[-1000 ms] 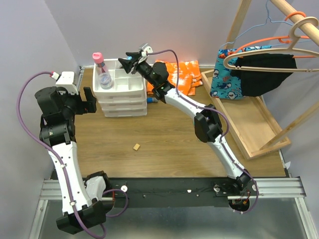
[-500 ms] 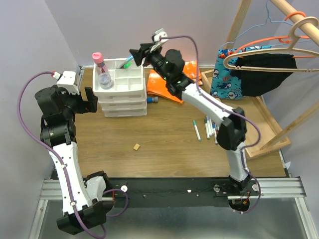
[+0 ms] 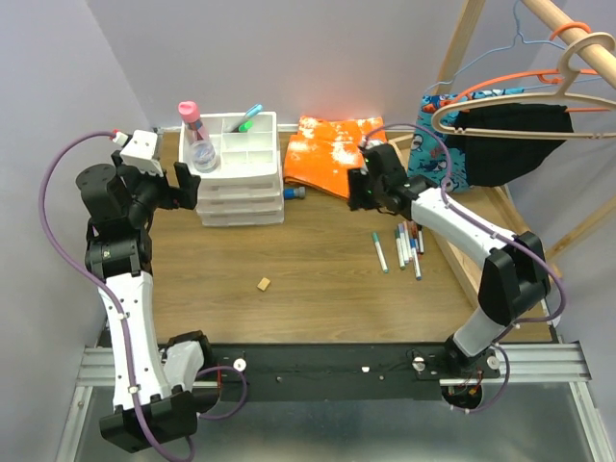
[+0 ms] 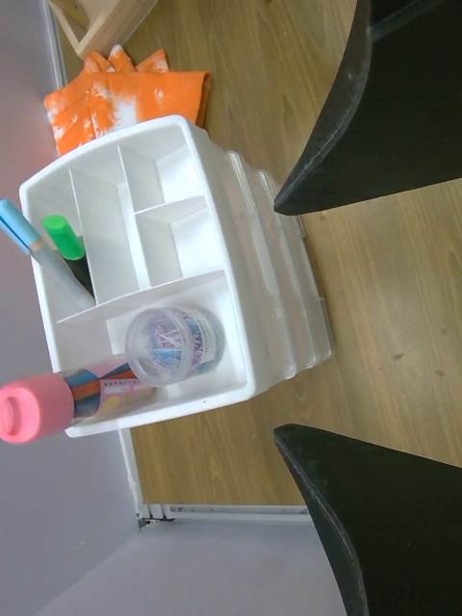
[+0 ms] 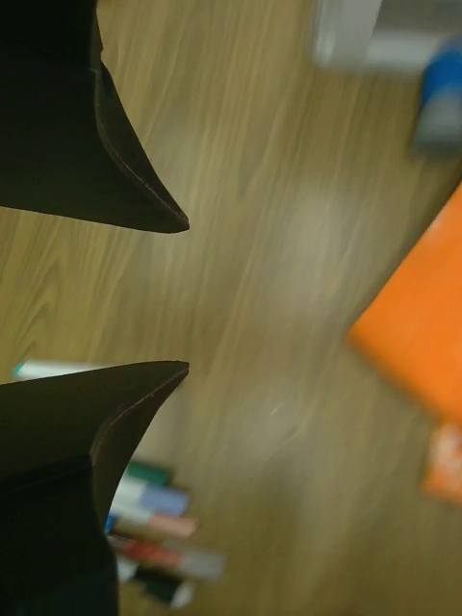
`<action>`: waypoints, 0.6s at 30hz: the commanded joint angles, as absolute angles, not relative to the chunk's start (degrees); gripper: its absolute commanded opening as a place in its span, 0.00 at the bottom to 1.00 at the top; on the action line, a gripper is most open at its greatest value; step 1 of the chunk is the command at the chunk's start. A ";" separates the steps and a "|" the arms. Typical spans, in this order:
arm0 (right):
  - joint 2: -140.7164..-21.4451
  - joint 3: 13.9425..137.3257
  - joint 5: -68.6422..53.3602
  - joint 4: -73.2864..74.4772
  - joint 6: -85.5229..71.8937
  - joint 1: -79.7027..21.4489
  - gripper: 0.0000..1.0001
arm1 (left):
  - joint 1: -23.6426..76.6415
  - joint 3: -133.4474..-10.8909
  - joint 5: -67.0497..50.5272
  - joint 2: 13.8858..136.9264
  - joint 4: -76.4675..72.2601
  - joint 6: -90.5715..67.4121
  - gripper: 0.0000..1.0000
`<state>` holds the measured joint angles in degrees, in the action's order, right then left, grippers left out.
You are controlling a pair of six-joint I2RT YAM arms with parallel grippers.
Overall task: Sort the stationery into containers
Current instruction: Pick up the pen from the center of the board.
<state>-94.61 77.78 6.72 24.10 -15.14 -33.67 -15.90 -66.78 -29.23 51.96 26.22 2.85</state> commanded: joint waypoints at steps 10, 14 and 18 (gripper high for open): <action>-99.21 69.69 2.37 33.84 -17.75 -29.36 0.53 | -12.66 -63.46 -29.44 50.19 25.84 1.49 0.99; -102.56 71.36 2.81 33.40 -17.58 -29.09 0.50 | -12.66 -63.19 -29.27 50.19 26.10 1.49 0.99; -104.94 73.12 3.34 33.92 -16.88 -28.65 0.47 | -12.66 -62.93 -29.18 50.54 25.49 1.58 0.99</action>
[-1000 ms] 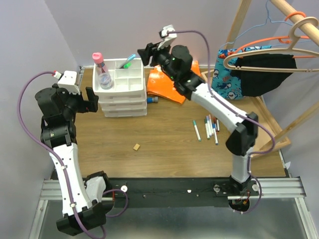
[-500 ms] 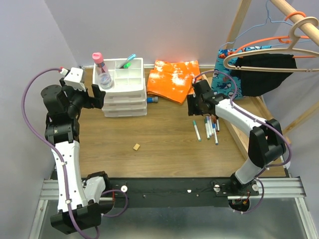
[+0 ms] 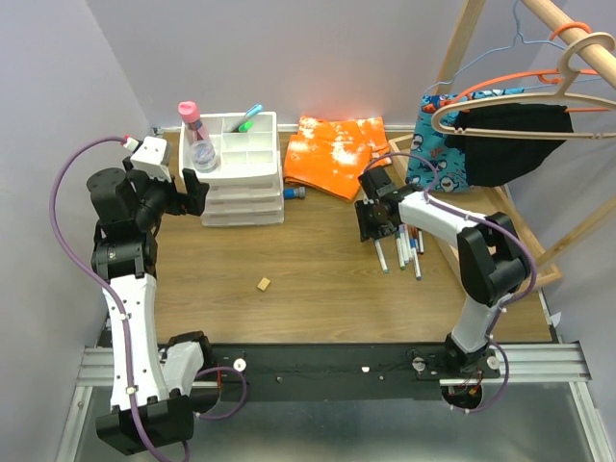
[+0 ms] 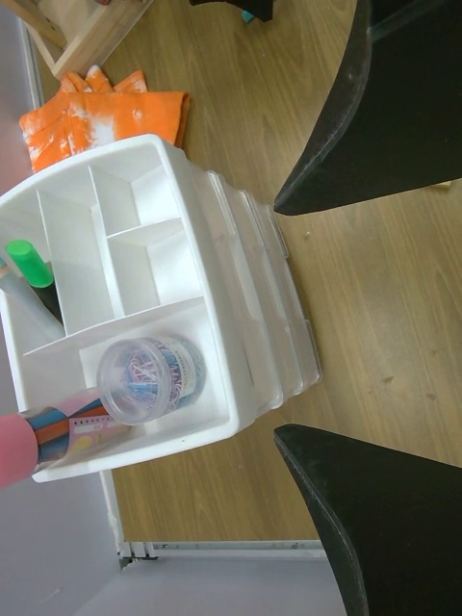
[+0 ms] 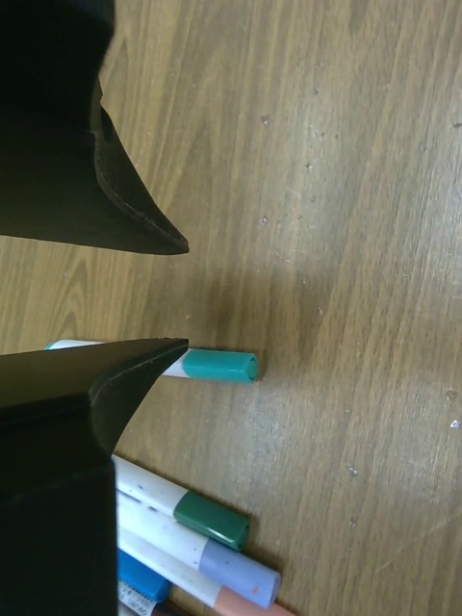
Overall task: Sort the stationery into containers
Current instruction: Pick up the pen from the center of the board.
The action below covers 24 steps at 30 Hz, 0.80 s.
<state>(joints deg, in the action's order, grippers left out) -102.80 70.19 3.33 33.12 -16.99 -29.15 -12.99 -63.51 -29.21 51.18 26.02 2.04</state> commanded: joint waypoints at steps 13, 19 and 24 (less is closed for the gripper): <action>-105.82 72.86 5.27 34.89 -14.94 -27.25 0.47 | -12.83 -60.21 -29.62 51.06 22.41 0.18 0.99; -106.35 71.72 4.74 34.37 -14.85 -25.58 0.47 | -12.83 -59.86 -29.71 51.24 21.80 0.26 0.99; -107.14 70.84 3.52 33.84 -13.80 -25.31 0.45 | -12.92 -59.50 -29.53 50.89 22.06 0.26 0.99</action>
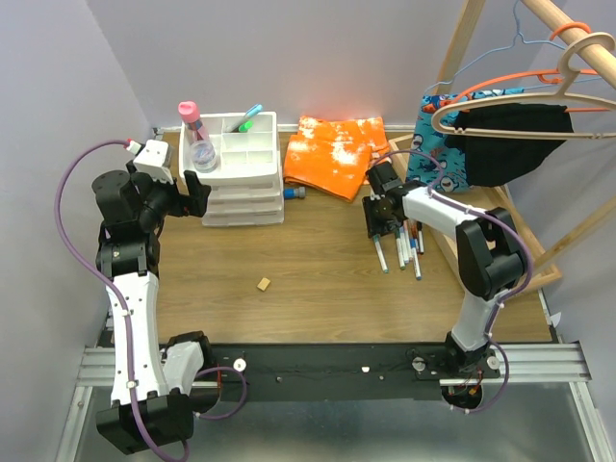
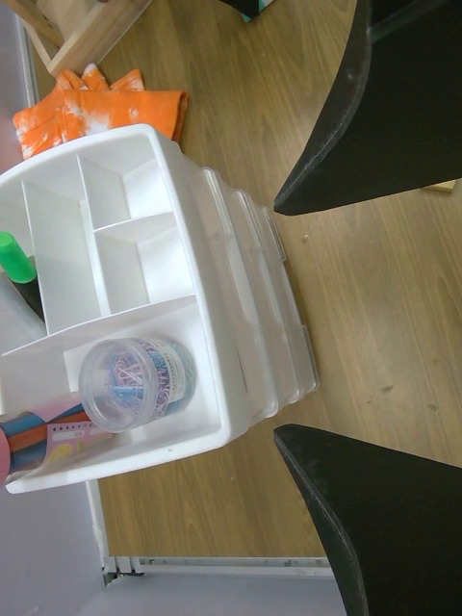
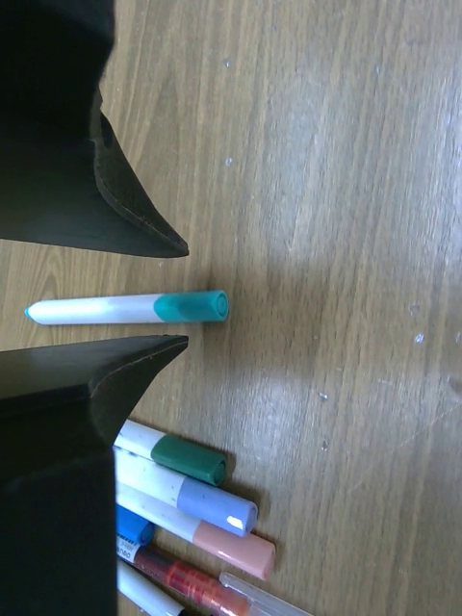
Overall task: Sort the stationery into containers
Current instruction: Pick up the pen from the center of the board.
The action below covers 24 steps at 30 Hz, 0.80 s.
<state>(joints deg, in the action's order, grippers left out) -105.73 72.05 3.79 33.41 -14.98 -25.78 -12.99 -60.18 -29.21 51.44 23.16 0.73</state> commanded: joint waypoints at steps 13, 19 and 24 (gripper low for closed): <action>-106.17 64.70 2.81 33.22 -13.36 -25.40 0.38 | -13.01 -59.06 -29.36 50.36 21.97 -1.23 0.99; -107.14 63.63 4.75 31.47 -11.52 -25.40 0.31 | -13.18 -58.97 -29.27 50.36 21.36 -1.84 0.99; -106.44 69.15 -1.46 31.38 -10.81 -25.40 0.22 | -13.27 -59.41 -29.36 50.45 21.18 -2.02 0.99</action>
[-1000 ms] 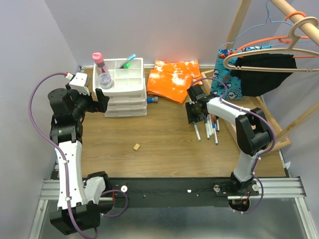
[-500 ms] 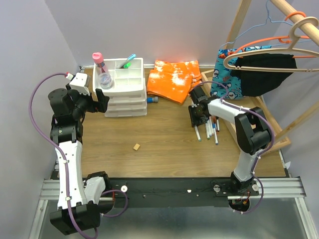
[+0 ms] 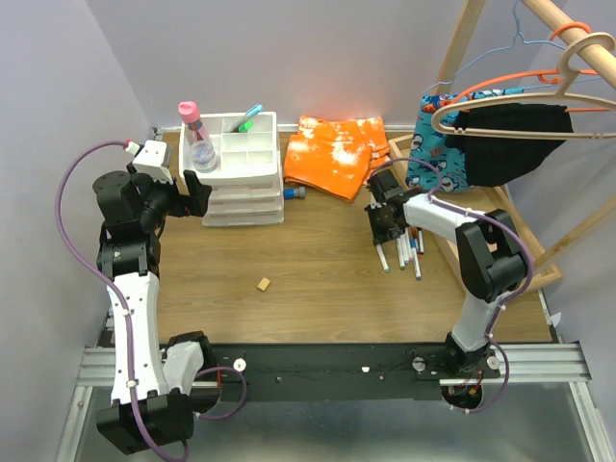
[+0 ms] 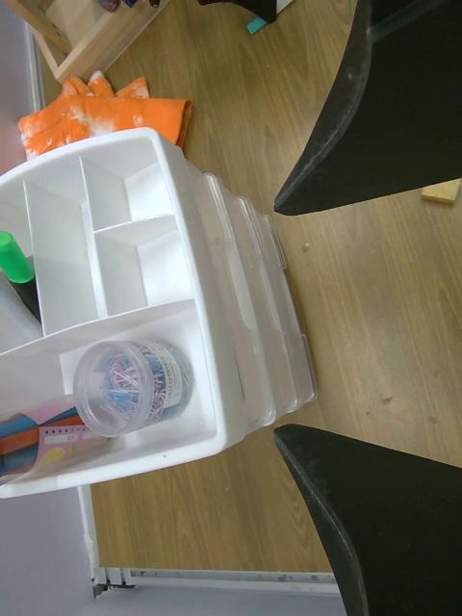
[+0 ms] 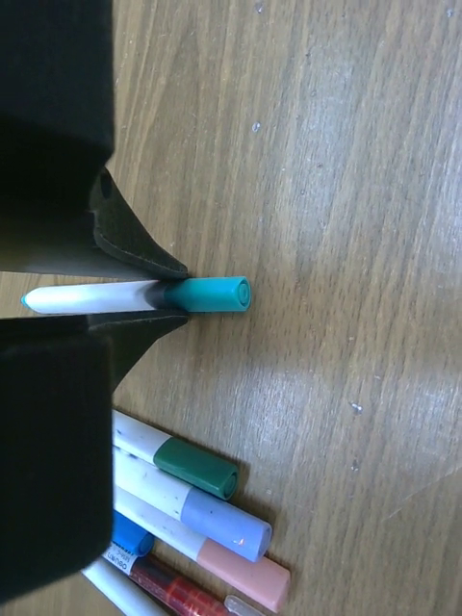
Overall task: Sort the stationery into containers
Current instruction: Pick up the pen from the center of the board, then place the pen in the storage box.
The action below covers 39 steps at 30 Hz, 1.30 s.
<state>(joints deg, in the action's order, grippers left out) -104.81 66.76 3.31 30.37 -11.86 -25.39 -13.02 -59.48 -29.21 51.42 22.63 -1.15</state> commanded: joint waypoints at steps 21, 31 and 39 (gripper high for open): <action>-100.08 105.42 -16.87 11.19 -11.69 -30.67 0.13 | -14.24 -64.07 -28.04 52.73 22.32 -0.44 0.99; -117.15 125.32 -16.96 -8.17 -11.16 -35.06 0.14 | -15.03 -65.39 -27.60 53.53 24.26 -0.35 0.99; -126.81 129.71 -16.87 -19.67 -9.84 -40.07 0.15 | -15.47 -64.86 -26.63 52.82 25.57 1.58 0.99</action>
